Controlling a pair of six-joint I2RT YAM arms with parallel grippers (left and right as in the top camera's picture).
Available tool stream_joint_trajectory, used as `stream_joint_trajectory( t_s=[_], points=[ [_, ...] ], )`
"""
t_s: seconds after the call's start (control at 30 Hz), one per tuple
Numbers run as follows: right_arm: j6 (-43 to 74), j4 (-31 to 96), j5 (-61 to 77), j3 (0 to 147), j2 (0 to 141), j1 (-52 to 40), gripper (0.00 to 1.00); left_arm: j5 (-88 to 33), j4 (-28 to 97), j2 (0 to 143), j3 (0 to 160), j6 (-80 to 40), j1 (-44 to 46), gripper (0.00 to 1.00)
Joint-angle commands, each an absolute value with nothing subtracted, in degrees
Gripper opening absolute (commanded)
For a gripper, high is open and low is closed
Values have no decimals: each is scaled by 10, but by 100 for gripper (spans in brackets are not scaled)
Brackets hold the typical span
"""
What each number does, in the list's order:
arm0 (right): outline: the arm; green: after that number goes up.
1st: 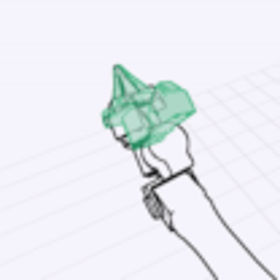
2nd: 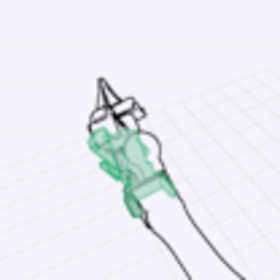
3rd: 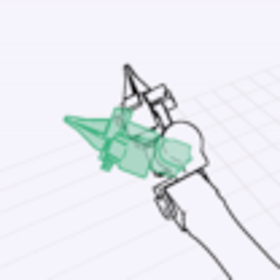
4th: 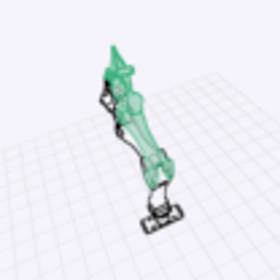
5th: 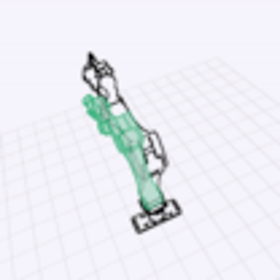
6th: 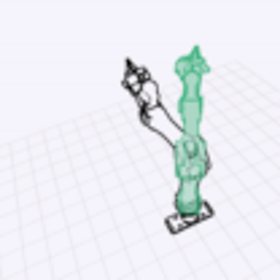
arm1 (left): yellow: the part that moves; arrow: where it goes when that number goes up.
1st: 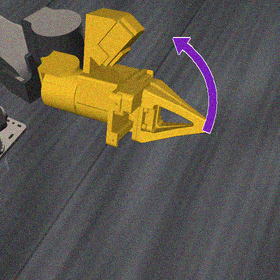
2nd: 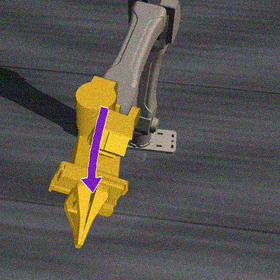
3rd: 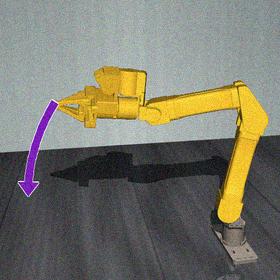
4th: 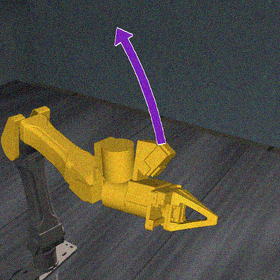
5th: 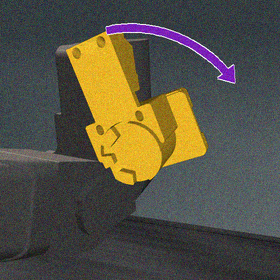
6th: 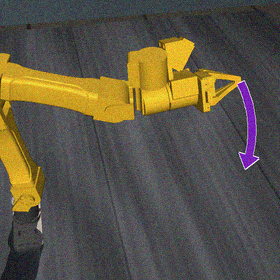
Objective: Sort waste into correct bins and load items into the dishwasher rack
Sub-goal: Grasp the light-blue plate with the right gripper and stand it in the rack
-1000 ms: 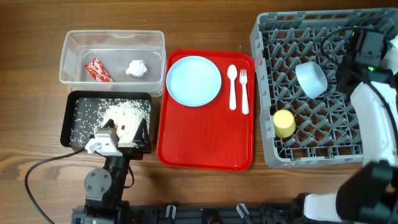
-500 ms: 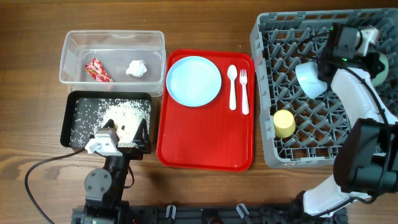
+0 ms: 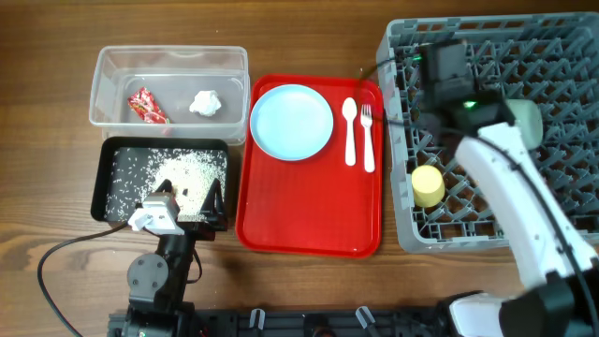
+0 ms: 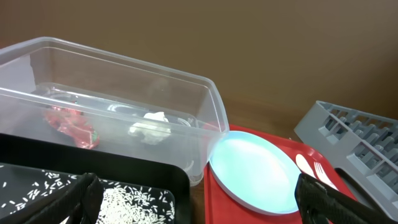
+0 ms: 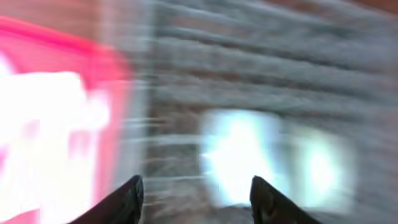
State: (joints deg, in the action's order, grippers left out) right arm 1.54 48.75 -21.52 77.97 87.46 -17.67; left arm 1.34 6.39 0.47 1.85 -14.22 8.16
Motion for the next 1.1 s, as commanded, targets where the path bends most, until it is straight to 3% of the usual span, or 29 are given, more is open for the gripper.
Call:
stream_joint_trajectory(
  t_s=[0.0, 0.13, 0.3, 0.37, 0.5, 0.57, 0.73, 0.93, 1.07],
  points=[
    [113, 491, 114, 801, 875, -263, 56, 7, 62, 2, 14, -139, 77, 100],
    [276, 456, 7, 801, 949, -338, 62, 7, 62, 2, 14, -139, 77, 100],
    [341, 341, 7, 801, 1120, -298, 61, 7, 62, 2, 14, -139, 77, 100],
    [347, 311, 51, 801, 1150, -282, 55, 7, 62, 2, 14, -139, 77, 100],
    [368, 292, 60, 801, 1216, -281, 34, 7, 62, 2, 14, -139, 77, 100],
    [375, 297, 59, 801, 1224, -280, 7, 7, 62, 2, 14, -139, 77, 100],
    [357, 352, -1, 802, 1141, -278, 4, 7, 62, 2, 14, -139, 77, 100],
    [260, 449, -290, 802, 872, -257, 4, 7, 62, 2, 14, -139, 77, 100],
    [128, 393, -413, 802, 760, -153, 4, 7, 62, 2, 14, -139, 77, 100]
  ],
)
